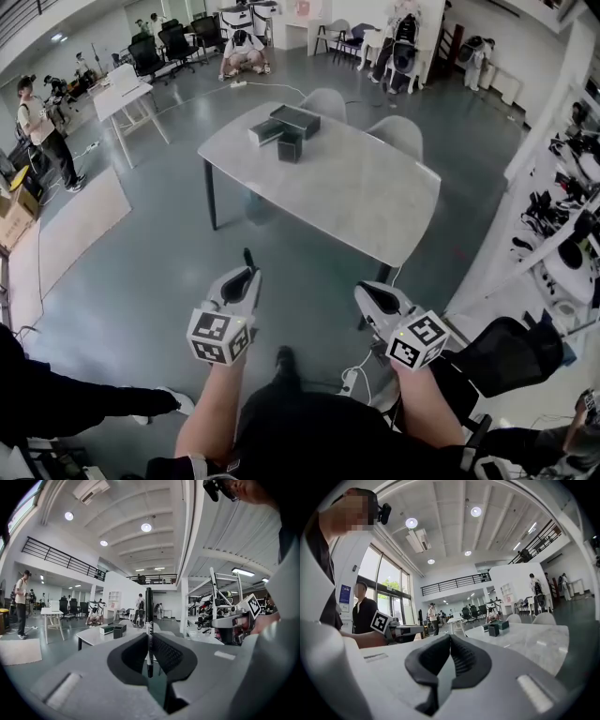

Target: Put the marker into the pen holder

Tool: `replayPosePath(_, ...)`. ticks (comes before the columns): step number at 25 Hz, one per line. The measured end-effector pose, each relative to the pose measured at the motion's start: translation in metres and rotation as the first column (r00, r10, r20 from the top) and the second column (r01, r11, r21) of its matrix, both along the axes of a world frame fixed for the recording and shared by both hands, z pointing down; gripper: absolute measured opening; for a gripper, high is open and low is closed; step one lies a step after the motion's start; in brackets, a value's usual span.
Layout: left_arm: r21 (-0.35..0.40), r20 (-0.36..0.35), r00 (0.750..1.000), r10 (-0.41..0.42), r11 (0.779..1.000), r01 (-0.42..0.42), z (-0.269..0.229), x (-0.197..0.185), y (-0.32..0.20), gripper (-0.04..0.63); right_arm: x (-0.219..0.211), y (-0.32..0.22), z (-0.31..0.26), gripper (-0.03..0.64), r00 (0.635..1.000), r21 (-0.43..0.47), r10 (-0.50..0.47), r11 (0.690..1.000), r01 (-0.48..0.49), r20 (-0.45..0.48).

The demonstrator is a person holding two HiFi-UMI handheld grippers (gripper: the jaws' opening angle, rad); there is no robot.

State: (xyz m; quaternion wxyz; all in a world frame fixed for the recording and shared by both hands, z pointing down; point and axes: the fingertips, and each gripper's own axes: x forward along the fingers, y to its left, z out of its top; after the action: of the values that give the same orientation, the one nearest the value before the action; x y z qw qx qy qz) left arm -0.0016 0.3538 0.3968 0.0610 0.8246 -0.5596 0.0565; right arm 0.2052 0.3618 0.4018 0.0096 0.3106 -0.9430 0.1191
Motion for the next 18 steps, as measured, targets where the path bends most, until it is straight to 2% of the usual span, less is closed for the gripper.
replayPosePath(8,-0.008,-0.003,1.0,0.023,1.0,-0.023,-0.003,-0.06,-0.103,0.041,-0.073,-0.094,0.004,0.003,1.0,-0.049,-0.02,0.999,0.019,-0.022)
replayPosePath(18,0.01,-0.026,0.998,0.05,0.999,-0.05,-0.001,-0.121,-0.182,0.04,-0.137,-0.179,-0.002,0.003,1.0,-0.06,0.006,0.998,-0.007,-0.022)
